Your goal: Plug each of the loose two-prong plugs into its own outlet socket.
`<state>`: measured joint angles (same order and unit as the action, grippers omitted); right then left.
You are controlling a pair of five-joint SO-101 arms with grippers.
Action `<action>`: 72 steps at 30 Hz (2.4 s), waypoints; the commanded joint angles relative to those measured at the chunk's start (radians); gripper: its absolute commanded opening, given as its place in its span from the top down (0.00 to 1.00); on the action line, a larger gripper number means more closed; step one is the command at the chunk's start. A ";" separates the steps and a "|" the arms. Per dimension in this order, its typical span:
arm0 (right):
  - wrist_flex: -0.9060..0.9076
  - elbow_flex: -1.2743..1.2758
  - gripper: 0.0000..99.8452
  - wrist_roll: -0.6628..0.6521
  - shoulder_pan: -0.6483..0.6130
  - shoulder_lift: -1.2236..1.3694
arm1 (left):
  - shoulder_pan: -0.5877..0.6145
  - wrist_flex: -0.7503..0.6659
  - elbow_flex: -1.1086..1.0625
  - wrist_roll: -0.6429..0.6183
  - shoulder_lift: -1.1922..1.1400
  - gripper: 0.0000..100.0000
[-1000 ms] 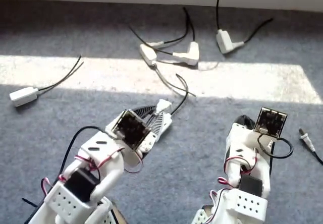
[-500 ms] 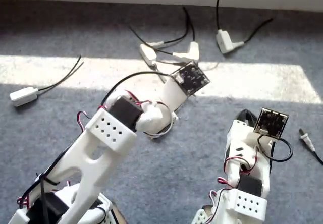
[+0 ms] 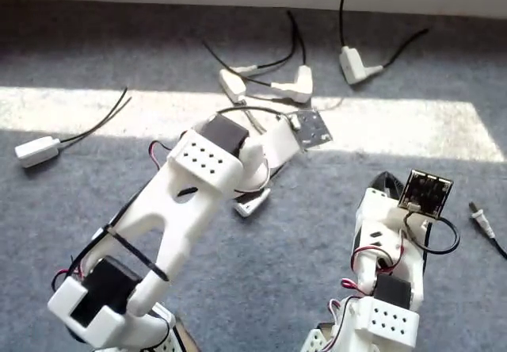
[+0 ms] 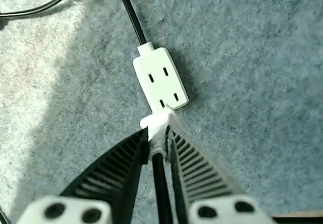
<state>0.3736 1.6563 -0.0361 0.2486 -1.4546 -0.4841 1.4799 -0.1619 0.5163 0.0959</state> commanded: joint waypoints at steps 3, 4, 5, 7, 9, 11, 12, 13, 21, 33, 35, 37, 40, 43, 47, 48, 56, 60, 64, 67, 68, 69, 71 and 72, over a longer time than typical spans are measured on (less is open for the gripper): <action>-0.025 0.090 0.99 0.000 -0.012 -0.008 | -0.008 0.052 0.041 0.104 -0.050 0.99; -0.025 0.090 0.99 0.000 -0.012 -0.008 | -0.010 0.051 0.045 0.104 -0.059 0.99; -0.025 0.090 0.99 0.000 -0.012 -0.008 | -0.010 0.041 0.045 0.104 -0.064 0.99; -0.025 0.090 0.99 0.000 -0.012 -0.008 | -0.012 0.011 0.041 0.103 -0.067 0.99; -0.025 0.090 0.99 0.000 -0.013 -0.008 | -0.010 -0.015 0.041 0.104 -0.070 0.99; -0.025 0.090 0.99 0.000 -0.015 -0.008 | -0.012 -0.046 0.041 0.106 -0.070 0.99; -0.025 0.090 0.99 0.000 -0.019 -0.008 | -0.013 -0.058 0.044 0.107 -0.070 0.99; -0.025 0.091 0.99 -0.003 -0.027 -0.008 | -0.021 -0.069 0.050 0.109 -0.070 0.99; -0.025 0.091 0.99 -0.006 -0.031 -0.008 | -0.102 -0.055 0.022 0.278 -0.070 0.99; -0.025 0.091 0.99 -0.006 -0.028 -0.008 | -0.096 0.017 0.024 0.387 -0.062 0.99; -0.025 0.091 0.99 -0.006 -0.028 -0.008 | -0.090 0.025 0.025 0.399 -0.062 0.99; -0.025 0.091 0.99 -0.006 -0.028 -0.008 | -0.088 0.025 0.025 0.397 -0.062 0.99; -0.025 0.091 0.99 -0.006 -0.028 -0.008 | -0.081 0.018 0.025 0.397 -0.062 0.99; -0.025 0.091 0.99 -0.006 -0.028 -0.008 | -0.050 0.017 0.025 0.404 -0.067 0.99; -0.025 0.091 0.99 -0.006 -0.028 -0.008 | 0.001 -0.020 0.024 0.404 -0.071 0.99; -0.025 0.091 0.99 -0.006 -0.028 -0.008 | 0.013 -0.031 0.022 0.404 -0.071 0.99; -0.025 0.091 0.99 -0.006 -0.028 -0.008 | 0.016 -0.041 0.013 0.405 -0.073 0.99; -0.025 0.091 0.99 -0.006 -0.028 -0.008 | 0.016 -0.037 0.013 0.400 -0.073 0.99; -0.025 0.091 0.99 -0.006 -0.028 -0.008 | -0.007 -0.021 0.001 0.399 -0.073 0.99; -0.025 0.091 0.99 -0.006 -0.028 -0.008 | -0.041 -0.018 -0.050 0.399 -0.073 0.99; -0.025 0.091 0.99 -0.006 -0.028 -0.008 | -0.050 -0.018 -0.065 0.399 -0.073 0.99; -0.025 0.091 0.99 -0.006 -0.028 -0.008 | -0.056 -0.018 -0.076 0.399 -0.073 0.99; -0.025 0.091 0.99 -0.006 -0.028 -0.008 | -0.065 -0.018 -0.087 0.397 -0.073 0.99; -0.025 0.091 0.99 -0.006 -0.028 -0.008 | -0.068 -0.018 -0.085 0.397 -0.073 0.99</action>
<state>0.3736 1.6563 -0.0361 0.2271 -1.4546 -0.5178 1.4507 -0.2355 0.9137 0.0207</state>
